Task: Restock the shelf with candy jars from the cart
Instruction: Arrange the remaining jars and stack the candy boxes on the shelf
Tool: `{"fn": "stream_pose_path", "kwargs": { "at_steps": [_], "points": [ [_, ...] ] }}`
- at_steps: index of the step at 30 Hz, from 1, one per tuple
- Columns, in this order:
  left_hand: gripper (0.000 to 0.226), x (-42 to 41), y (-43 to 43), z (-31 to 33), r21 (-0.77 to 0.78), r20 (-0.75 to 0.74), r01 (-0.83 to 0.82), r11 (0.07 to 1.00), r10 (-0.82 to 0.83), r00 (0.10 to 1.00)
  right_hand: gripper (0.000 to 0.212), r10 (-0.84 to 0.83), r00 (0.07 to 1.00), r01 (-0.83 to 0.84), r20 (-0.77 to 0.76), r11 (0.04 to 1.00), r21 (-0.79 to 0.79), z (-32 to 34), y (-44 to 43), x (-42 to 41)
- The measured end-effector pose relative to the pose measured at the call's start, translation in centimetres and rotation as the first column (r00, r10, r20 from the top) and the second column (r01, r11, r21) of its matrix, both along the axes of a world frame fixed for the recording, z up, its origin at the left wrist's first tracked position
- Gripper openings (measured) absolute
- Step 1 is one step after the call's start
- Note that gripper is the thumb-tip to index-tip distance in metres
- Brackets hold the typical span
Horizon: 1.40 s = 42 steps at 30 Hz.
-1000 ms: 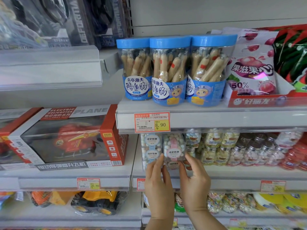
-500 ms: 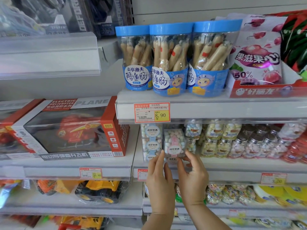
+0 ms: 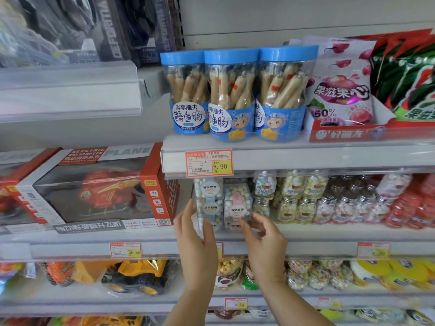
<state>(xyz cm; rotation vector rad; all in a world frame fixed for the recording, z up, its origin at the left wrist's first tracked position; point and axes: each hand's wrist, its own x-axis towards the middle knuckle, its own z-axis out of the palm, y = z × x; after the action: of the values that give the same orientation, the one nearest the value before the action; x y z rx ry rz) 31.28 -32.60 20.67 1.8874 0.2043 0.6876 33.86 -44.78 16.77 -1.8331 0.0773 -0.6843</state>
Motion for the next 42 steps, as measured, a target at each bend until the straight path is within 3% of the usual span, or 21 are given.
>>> {"fn": "stream_pose_path", "kwargs": {
  "at_steps": [6,14,25,29,33,37,42],
  "points": [
    [0.049,1.1,1.2,0.6,-0.03,-0.036,0.116,0.993,-0.117,0.993,0.022,0.007,0.999,-0.004,-0.043,0.998,0.068,0.0,0.2,0.7],
    [0.054,1.9,2.3,1.6,-0.108,-0.161,0.264,0.958,-0.279,0.947,0.027,-0.031,0.996,0.035,-0.079,0.998,0.051,0.3,0.2,1.4],
    [0.047,2.6,3.4,1.9,-0.119,-0.296,0.325,0.938,-0.346,0.89,0.023,-0.124,0.988,0.103,-0.087,0.972,-0.213,-0.3,-0.4,0.7],
    [0.044,2.4,3.3,2.2,-0.119,-0.313,0.345,0.931,-0.365,0.877,0.016,-0.157,0.988,0.144,0.01,0.881,-0.451,-0.2,-1.0,0.9],
    [0.055,2.0,3.2,2.8,-0.099,-0.304,0.406,0.908,-0.417,0.857,0.015,-0.156,0.986,0.163,0.062,0.796,-0.583,0.1,-1.9,1.1],
    [0.062,2.3,3.7,3.4,-0.09,-0.241,0.405,0.91,-0.415,0.877,0.019,-0.139,0.986,0.166,0.091,0.768,-0.619,0.1,-2.3,1.1],
    [0.045,3.7,4.0,3.4,-0.022,-0.23,0.349,0.937,-0.344,0.91,0.028,-0.12,0.992,0.127,0.048,0.837,-0.532,0.6,-1.7,0.7]
  ]
}}
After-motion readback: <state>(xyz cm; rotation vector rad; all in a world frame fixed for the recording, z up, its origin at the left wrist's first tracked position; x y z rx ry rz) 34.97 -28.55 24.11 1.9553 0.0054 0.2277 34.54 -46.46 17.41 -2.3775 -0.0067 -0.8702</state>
